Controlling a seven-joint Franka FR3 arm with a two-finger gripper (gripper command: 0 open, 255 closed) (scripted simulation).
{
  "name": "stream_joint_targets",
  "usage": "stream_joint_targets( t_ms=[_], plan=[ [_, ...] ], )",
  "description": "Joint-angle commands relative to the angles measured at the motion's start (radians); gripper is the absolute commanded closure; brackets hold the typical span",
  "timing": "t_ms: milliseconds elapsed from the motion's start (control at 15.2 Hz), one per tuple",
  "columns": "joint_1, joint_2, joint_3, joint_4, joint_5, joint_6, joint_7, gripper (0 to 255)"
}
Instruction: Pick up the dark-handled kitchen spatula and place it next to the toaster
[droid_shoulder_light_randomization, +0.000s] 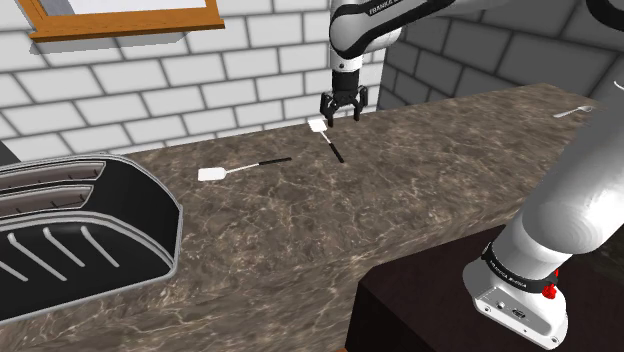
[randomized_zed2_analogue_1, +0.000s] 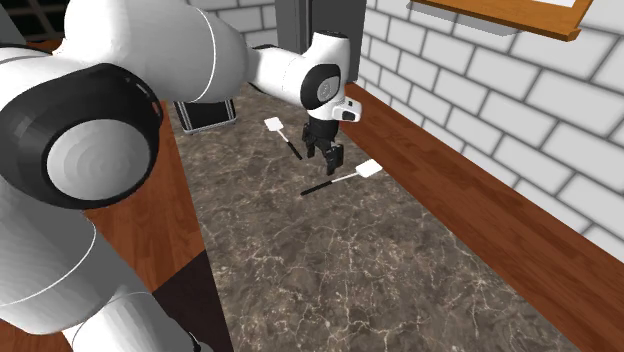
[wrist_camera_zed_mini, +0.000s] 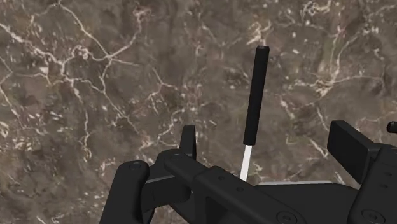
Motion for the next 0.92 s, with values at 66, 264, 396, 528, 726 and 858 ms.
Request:
stream_joint_targets(
  t_ms=[66,264,396,528,726,858],
  plan=[
    [-0.004,0.117,-0.006,0.090,-0.007,0.026,0.040,0],
    [-0.006,0.235,-0.015,0.201,-0.011,0.032,0.076,0],
    [-0.008,0.315,-0.023,0.282,-0.012,0.029,0.099,0],
    [-0.008,0.332,-0.024,0.288,-0.012,0.041,0.102,0],
    [-0.007,0.345,-0.024,0.265,-0.012,0.076,0.103,0],
    [-0.007,0.355,-0.024,0.251,-0.013,0.100,0.103,0]
  ],
)
